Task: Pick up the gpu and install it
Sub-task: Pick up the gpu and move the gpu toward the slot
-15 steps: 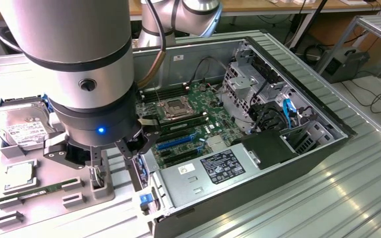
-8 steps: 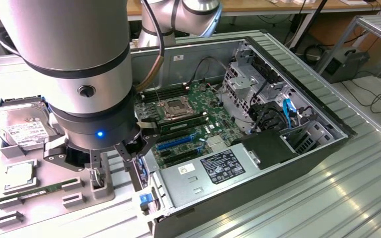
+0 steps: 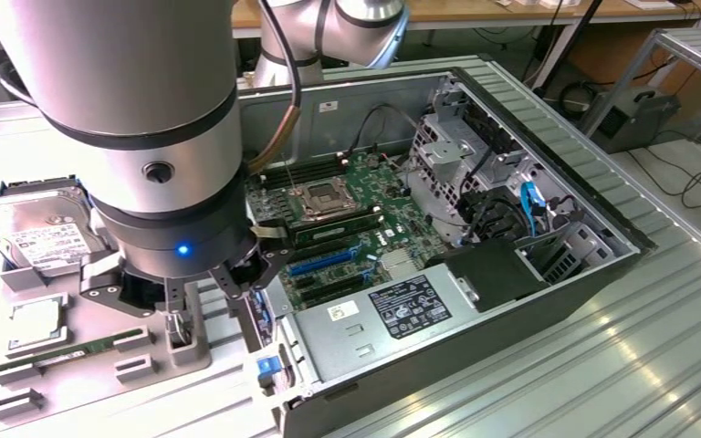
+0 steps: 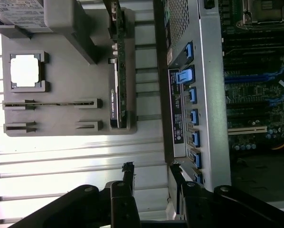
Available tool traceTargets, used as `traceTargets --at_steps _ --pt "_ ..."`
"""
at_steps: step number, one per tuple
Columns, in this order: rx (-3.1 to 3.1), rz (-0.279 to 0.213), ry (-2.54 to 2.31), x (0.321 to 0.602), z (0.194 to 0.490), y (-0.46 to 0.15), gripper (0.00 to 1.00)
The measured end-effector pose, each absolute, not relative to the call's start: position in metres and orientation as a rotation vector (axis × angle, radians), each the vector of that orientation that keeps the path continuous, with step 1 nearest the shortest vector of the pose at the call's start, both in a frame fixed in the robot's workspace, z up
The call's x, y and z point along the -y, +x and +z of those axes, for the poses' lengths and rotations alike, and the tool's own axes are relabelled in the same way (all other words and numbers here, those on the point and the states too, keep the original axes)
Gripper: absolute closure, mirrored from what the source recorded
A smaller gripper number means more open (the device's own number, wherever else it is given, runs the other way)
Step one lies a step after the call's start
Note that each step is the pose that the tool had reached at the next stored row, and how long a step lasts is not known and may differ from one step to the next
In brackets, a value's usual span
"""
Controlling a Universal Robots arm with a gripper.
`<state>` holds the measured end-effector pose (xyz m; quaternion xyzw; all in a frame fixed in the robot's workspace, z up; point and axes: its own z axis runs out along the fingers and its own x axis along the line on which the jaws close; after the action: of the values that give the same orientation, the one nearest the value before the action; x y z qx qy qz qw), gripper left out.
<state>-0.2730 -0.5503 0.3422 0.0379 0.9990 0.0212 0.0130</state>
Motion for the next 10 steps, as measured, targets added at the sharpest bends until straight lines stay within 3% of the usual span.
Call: traceTargets --at_steps 10 --pt "-3.112 0.066 0.118 0.5502 0.3393 -0.2773 0.58"
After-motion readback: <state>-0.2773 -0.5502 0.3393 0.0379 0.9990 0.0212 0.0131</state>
